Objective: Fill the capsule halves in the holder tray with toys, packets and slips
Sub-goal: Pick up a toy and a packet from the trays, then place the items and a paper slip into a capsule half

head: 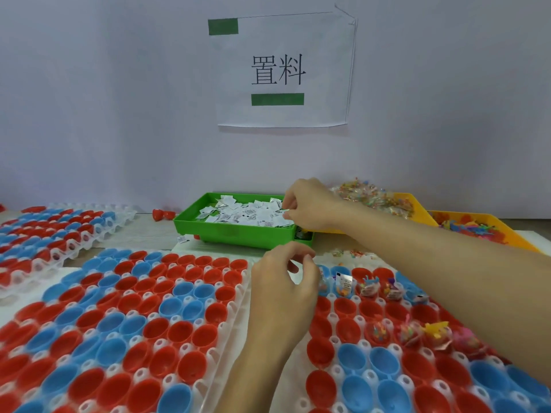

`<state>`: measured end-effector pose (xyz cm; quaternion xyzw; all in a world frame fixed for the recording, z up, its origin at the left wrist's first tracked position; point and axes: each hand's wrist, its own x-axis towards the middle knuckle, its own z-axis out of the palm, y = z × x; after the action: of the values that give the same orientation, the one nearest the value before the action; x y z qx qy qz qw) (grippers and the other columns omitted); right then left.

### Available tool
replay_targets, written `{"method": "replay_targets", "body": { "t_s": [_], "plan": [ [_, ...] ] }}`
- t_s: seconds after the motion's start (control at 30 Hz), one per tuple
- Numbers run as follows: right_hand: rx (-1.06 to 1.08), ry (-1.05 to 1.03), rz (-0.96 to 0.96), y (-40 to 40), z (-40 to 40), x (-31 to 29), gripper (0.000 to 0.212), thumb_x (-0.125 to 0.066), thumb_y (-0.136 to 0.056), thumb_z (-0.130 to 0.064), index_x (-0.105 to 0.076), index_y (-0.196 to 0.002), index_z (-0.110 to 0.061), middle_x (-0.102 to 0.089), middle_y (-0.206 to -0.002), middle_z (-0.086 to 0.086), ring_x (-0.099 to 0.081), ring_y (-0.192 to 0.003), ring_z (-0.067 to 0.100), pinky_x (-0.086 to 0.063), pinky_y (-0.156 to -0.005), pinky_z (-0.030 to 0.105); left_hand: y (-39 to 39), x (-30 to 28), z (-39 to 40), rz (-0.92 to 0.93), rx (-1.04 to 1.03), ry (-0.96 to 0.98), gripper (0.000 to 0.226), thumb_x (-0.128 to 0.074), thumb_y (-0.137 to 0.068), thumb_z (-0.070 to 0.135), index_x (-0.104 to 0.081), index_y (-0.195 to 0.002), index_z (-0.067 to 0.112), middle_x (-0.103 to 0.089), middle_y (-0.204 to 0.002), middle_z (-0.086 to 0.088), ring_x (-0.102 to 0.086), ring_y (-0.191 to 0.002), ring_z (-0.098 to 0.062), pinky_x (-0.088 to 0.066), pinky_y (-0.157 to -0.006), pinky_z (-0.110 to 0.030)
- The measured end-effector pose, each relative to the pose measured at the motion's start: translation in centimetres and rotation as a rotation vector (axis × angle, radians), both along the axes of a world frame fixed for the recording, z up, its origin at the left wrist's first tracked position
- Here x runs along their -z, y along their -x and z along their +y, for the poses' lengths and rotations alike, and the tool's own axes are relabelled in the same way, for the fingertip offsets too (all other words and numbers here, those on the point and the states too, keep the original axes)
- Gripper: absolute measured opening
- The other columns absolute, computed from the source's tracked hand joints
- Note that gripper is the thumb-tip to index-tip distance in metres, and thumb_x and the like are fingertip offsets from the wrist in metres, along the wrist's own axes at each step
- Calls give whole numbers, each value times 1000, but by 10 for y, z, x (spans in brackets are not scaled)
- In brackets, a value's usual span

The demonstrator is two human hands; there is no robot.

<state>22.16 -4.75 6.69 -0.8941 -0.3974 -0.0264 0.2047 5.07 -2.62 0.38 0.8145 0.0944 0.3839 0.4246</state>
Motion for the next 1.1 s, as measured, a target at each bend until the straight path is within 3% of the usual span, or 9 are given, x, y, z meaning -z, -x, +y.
{"method": "replay_targets", "body": {
  "t_s": [0.1, 0.23, 0.43, 0.53, 0.7, 0.8, 0.9, 1.03, 1.1],
  "plan": [
    [127, 135, -79, -17, 27, 16, 24, -65, -91, -19, -66, -115, -15, -64, -120, 5, -52, -121, 28, -33, -106, 47, 0, 0, 1, -13, 4, -7, 20, -63, -88, 9, -68, -79, 26, -65, -75, 15, -58, -80, -2, -39, -69, -8],
    [173, 232, -52, -30, 41, 26, 17, -64, -90, -15, -65, -107, -16, -64, -113, 2, -52, -117, 28, -24, -105, 50, -1, 2, 3, -19, 23, -9, 16, -62, -88, 11, -70, -83, 23, -66, -78, 14, -57, -80, -2, -40, -70, -10],
    [84, 225, -78, -28, 38, 21, 17, -67, -89, -11, -68, -106, -12, -65, -114, 9, -57, -111, 29, -39, -105, 45, 0, 2, 1, -12, 37, -31, 15, -63, -88, 12, -69, -82, 24, -65, -79, 15, -55, -82, 1, -38, -70, -7],
    [43, 210, -120, -21, 34, 17, 7, -67, -88, -9, -68, -94, -10, -66, -106, 11, -64, -100, 30, -52, -93, 44, 0, 2, 0, -8, 35, -38, 17, -63, -88, 11, -68, -81, 26, -65, -78, 16, -55, -82, 0, -38, -70, -7],
    [48, 39, -118, -17, 21, 7, 16, -61, -86, -3, -72, -74, -7, -66, -85, 12, -62, -81, 31, -55, -77, 38, -1, 2, -1, 2, 33, -39, 17, -62, -89, 11, -70, -82, 24, -66, -79, 15, -57, -86, -1, -40, -71, -8],
    [19, -54, -85, -15, 2, -3, 14, -66, -90, -10, -80, -87, -10, -74, -99, 10, -65, -100, 28, -56, -86, 42, -1, 3, -2, 2, 31, -39, 18, -63, -88, 10, -70, -81, 25, -66, -78, 16, -57, -85, -1, -39, -69, -7],
    [15, -196, -43, -5, -28, -11, 11, -71, -91, -16, -81, -94, -13, -77, -95, 4, -66, -100, 19, -55, -90, 38, -2, 3, -4, 3, 42, -19, 18, -63, -89, 10, -71, -81, 24, -65, -74, 16, -59, -78, -2, -39, -63, -9],
    [-7, -388, 183, 22, -90, -11, 11, -73, -90, -17, -80, -97, -14, -75, -74, -10, -72, -69, 5, -55, -67, 15, -1, 1, -12, -5, 87, 23, 21, -61, -90, 11, -71, -80, 26, -66, -76, 21, -61, -71, 0, -40, -58, -10],
    [-34, -440, 352, 38, -124, -7, 10, -72, -90, -17, -80, -97, -15, -76, -72, -7, -73, -68, 7, -51, -60, 12, 0, -2, -19, -17, 121, 36, 22, -61, -90, 11, -71, -81, 28, -68, -77, 21, -64, -76, -3, -43, -59, -11]
  ]
}}
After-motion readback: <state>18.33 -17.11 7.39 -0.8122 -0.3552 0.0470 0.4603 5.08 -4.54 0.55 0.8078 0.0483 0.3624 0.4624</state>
